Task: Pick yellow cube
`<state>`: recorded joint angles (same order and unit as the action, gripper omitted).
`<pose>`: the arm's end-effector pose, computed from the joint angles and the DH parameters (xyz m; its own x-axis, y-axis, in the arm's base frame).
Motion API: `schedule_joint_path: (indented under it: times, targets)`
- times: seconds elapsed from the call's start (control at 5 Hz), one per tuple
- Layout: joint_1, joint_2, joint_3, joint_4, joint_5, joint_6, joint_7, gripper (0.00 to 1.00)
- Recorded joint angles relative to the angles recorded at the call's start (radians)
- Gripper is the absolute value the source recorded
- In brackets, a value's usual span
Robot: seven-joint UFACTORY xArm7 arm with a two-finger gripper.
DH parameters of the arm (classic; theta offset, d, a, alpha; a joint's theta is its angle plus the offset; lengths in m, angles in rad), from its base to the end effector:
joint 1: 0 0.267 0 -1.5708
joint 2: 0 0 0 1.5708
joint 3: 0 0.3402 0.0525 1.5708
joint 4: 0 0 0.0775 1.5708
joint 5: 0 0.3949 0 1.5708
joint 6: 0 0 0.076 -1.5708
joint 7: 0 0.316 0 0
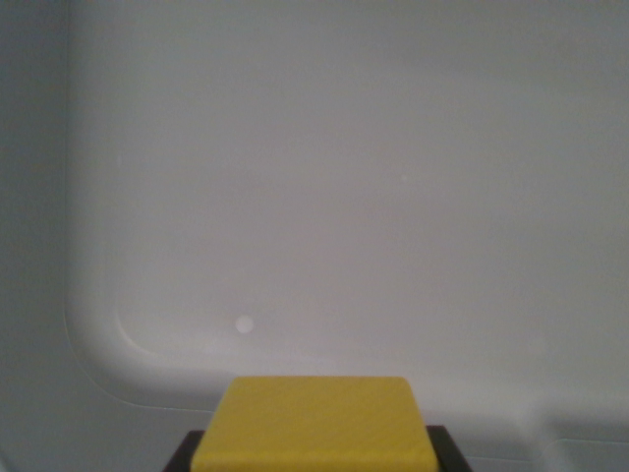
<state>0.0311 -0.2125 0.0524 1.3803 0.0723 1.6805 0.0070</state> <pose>0.4173 0.0590 0.3758 0.9927 0.0819 -0.0881 0.0767 -0.9952 -0.0606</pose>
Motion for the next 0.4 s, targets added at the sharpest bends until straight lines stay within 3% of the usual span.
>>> schedule_joint_path:
  times: [0.4]
  targets:
    - [-0.0001, -0.003, 0.000, 0.006, -0.0002, 0.009, 0.000, 1.00]
